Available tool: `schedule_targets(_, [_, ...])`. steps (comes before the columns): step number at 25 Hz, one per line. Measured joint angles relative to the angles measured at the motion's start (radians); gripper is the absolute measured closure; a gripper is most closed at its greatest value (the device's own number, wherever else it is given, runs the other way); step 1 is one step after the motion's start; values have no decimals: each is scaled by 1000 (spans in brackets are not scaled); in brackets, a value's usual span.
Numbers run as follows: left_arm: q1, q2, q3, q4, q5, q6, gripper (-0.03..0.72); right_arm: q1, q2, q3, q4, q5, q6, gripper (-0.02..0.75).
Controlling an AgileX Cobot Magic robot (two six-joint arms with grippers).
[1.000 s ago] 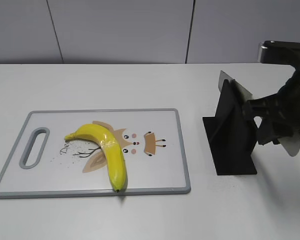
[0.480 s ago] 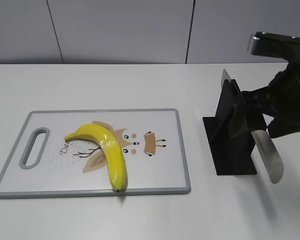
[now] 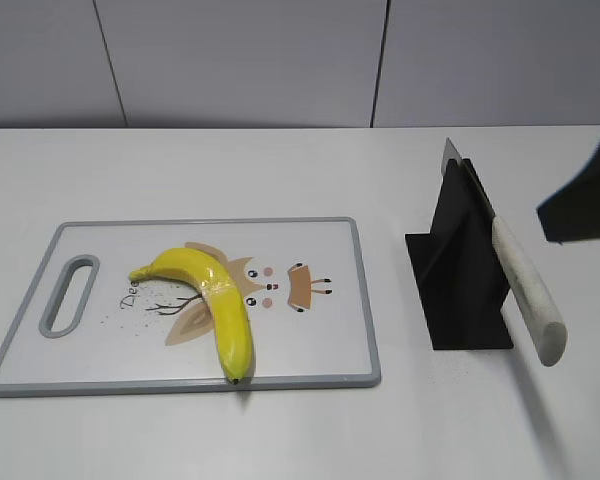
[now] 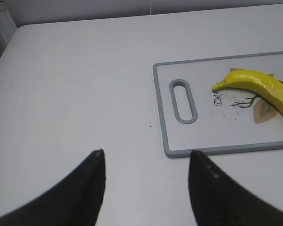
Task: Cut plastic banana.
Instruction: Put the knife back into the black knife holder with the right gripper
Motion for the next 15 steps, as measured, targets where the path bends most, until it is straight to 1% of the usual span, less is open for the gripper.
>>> schedule_targets(5, [0,0,0,-1,0,0,144,0,-199,143,-2,27,-85,147])
schedule_targets(9, [0,0,0,-1,0,0,144,0,-370,257,-31,28,-99,148])
schedule_targets(12, [0,0,0,-1,0,0,144,0,-502,319,-46,31,-101,149])
schedule_targets(15, [0,0,0,-1,0,0,144,0,-619,357,-55,76,-105,149])
